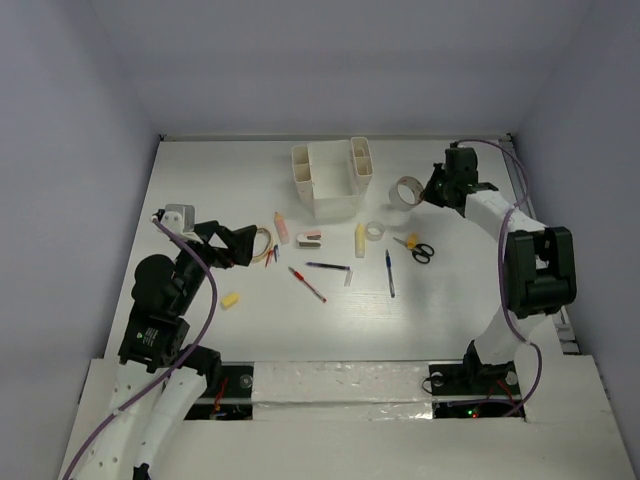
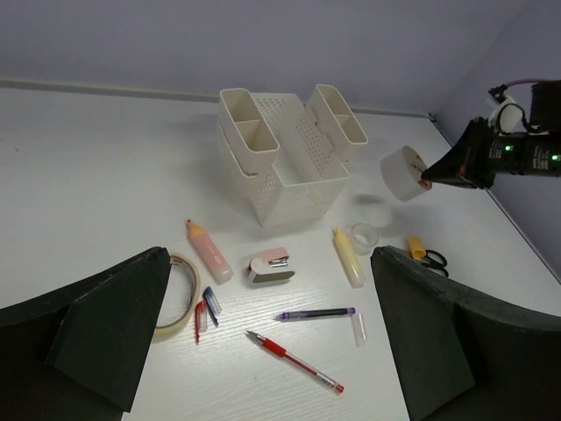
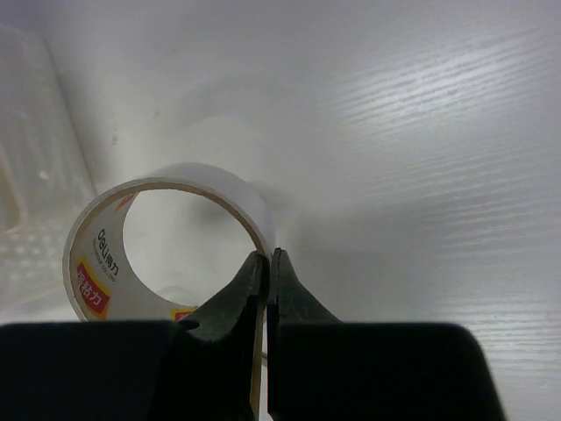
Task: Sort the stationery into containers
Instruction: Place the stationery in the storage box.
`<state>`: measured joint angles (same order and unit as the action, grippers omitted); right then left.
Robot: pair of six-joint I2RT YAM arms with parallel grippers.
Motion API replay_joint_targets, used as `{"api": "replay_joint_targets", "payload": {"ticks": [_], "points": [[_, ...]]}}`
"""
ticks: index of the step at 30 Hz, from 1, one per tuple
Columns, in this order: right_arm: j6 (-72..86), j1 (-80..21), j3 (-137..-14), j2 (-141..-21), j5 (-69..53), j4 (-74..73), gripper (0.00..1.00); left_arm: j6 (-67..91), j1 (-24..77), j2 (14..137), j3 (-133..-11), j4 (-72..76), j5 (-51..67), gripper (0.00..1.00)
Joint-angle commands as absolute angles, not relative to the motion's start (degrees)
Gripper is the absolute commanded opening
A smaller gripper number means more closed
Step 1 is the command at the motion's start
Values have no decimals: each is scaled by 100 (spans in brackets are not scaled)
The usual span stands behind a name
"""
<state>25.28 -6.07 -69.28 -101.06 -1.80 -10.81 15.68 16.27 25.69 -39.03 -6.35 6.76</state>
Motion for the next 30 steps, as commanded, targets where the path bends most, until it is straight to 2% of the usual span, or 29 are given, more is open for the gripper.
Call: {"api": "replay_joint_targets", "payload": {"ticks": [1,7,14,18,20,25,28,30], "points": [[2426,-825,-7338,-9265,-237,-835,0,1661,1591,2610,-4087,-448,589,99],[1864,-1887,-8515,-9324,351,-1309,0,1529,1591,2795,-4148,-518,642,99],[1188,-2469,-10290,-10563,861,-1669,0,1529,1485,2900,-4149,-571,466,98],[950,-2689,-10915,-11143,967,-1723,0,1503,1485,3075,-4157,-580,440,90],[783,-2760,-11266,-11477,1115,-1818,0,1503,1485,3137,-4157,-597,405,82],[431,-2944,-11663,-11988,1494,-1978,0,1485,1371,3401,-4166,-580,474,70],[282,-3058,-11715,-12172,1547,-1881,9,1485,1257,3550,-4175,-580,440,67],[255,-3120,-11873,-12286,1547,-1898,27,1485,1205,3708,-4192,-615,352,64]]}}
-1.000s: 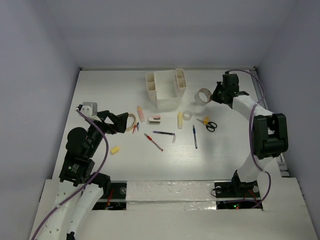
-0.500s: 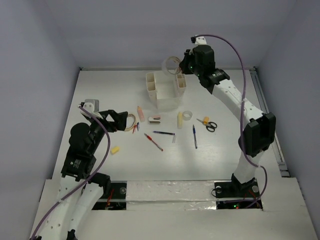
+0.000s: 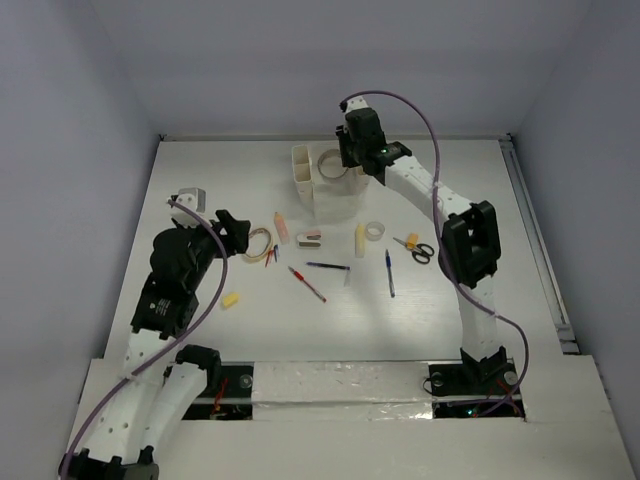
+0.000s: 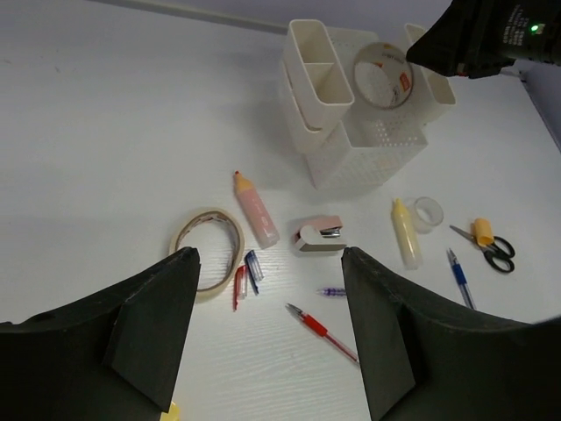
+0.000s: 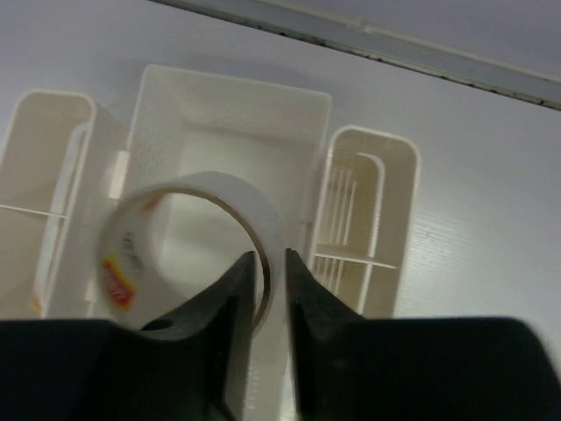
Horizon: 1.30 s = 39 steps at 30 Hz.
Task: Sort the stationery into containers
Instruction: Place the stationery in the storage box, then pick up the stationery from the center of the board.
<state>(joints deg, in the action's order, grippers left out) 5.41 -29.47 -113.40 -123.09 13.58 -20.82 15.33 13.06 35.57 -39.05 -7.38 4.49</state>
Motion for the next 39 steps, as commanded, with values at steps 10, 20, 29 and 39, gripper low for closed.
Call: {"api": "replay_joint_targets", "payload": {"ticks": [10,20,29,39], "points": [[632,-3173,-11753,-11395,1248,-1987,57,1503,1204,4763,-4350,-967,-150,55],[2144,-3278,-6963,-8158,79,-220,18,1521,1151,6564,-4711,-1195,255,46],[2268,-3331,-5591,-6628,-589,-237,28,1371,1151,8252,-5308,-1415,-378,29],[2136,-3331,-5089,-6276,-800,-202,29,1239,1151,9614,-5809,-1520,-1002,17]]}}
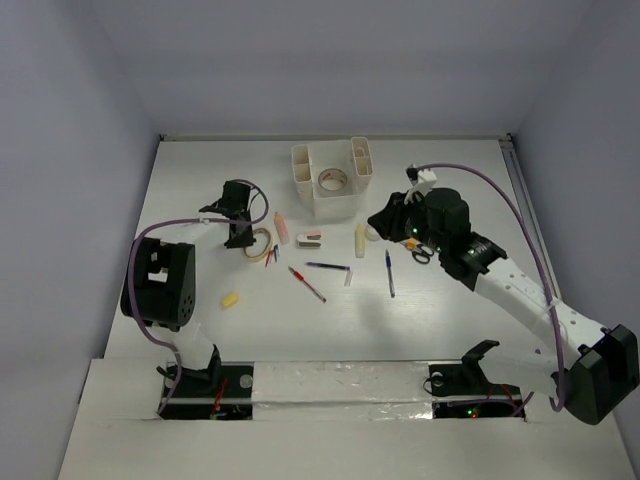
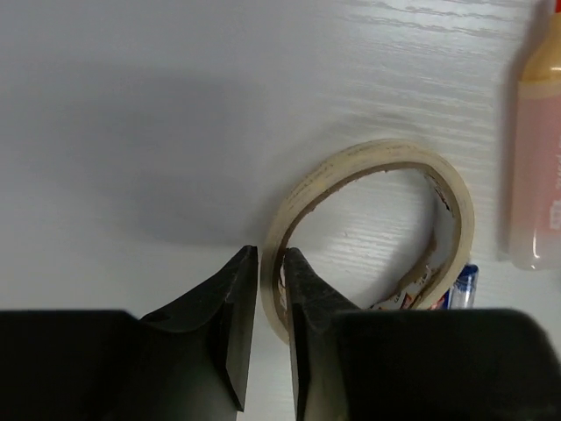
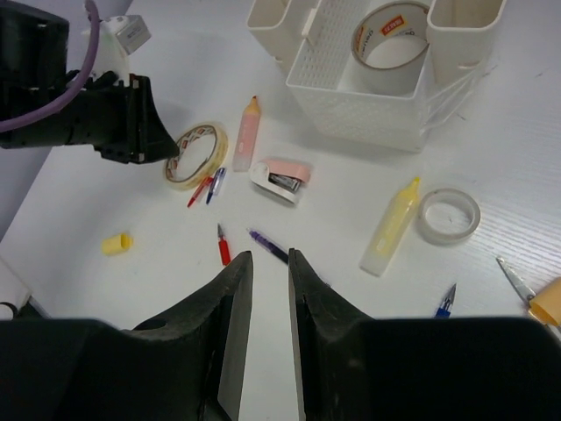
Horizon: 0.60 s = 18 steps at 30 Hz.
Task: Sort the stationery into containers
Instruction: Pick up the stationery from the center of the board.
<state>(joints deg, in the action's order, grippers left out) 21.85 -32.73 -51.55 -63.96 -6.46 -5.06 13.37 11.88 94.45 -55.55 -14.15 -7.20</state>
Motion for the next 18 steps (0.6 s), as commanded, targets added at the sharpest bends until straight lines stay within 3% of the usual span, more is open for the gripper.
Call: {"api": "replay_joint_targets", "payload": {"ticks": [1,5,11,18], "points": [[2144,-3331,-5071,-6267,-817,-211,29,1231,1151,9659,-5818,-1538,-1019,16],[2171,-3331,-4992,-6249,-896,-132,29,1213,1099,9729,-5810,-1529,-1081,2],[2171,-3331,-4939,-6188,-923,-132,29,1230,1099,9563,-5871,-1617,-1265,0],[2206,-3331,-4869,-6196,-958,-53,24,1476,1151,7668,-6177,-1784,-1608,0]]}}
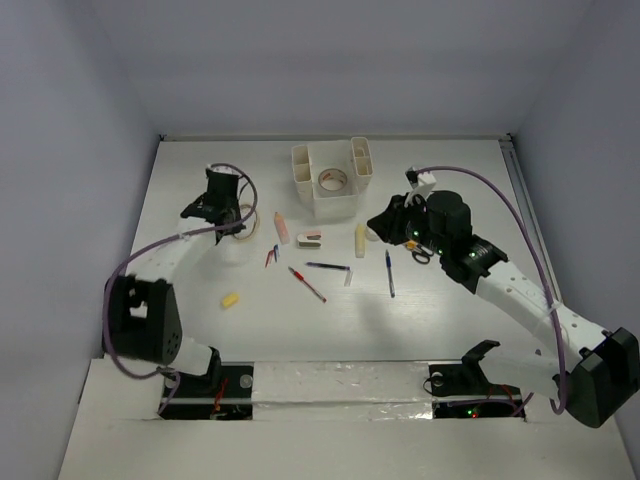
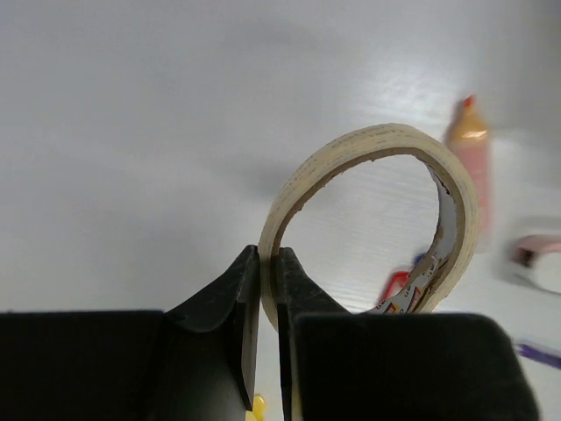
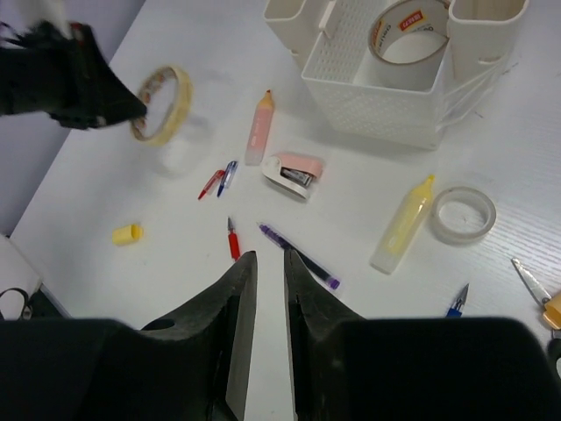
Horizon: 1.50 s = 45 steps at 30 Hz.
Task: Sort the stationery into containers
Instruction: Pick up the stationery from the center of the board, then place the stationery in the storage box.
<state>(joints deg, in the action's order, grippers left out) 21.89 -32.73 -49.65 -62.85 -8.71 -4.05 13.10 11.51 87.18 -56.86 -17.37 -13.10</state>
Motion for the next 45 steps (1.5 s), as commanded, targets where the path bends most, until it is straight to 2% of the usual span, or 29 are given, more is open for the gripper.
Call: {"api": "replay_joint_targets", "payload": {"ticks": [1,4,9,18,23,28,32,37,40,45], "points": [[2206,-3331,-4852,-6205,-949,-61,24,1529,1221,7499,-6292,-1845,-1574,0],[2189,-3331,-4860,-6214,-862,-62,17,1809,1441,7111,-6872,-1890,-1240,0],[2180,-3331,-4869,-6223,-703,-97,16,2109,1994,7478,-7943,-1890,-923,0],[2232,-3331,-4588,-5792,-694,-316,19,2223,2733,9709,-9939,-1960,-967,0],[2303,-3331,-4351,-5608,-747,-387,19,2329,2847,10475,-10748,-2021,-1011,0],[2303,-3331,-4201,-5485,-695,-466,20,2390,3084,11309,-11591,-2469,-1581,0],[2294,-3331,-4114,-5388,-607,-527,22,2461,3146,11680,-11874,-2601,-1784,0],[2250,-3331,-4113,-5396,-326,-712,23,2391,3199,11900,-11953,-2610,-2003,10],[2241,-3331,-4201,-5484,-107,-896,27,2356,3199,11944,-11936,-2654,-2188,16],[2285,-3331,-4315,-5677,184,-1028,31,2285,3199,11962,-11856,-2610,-2233,31]]}}
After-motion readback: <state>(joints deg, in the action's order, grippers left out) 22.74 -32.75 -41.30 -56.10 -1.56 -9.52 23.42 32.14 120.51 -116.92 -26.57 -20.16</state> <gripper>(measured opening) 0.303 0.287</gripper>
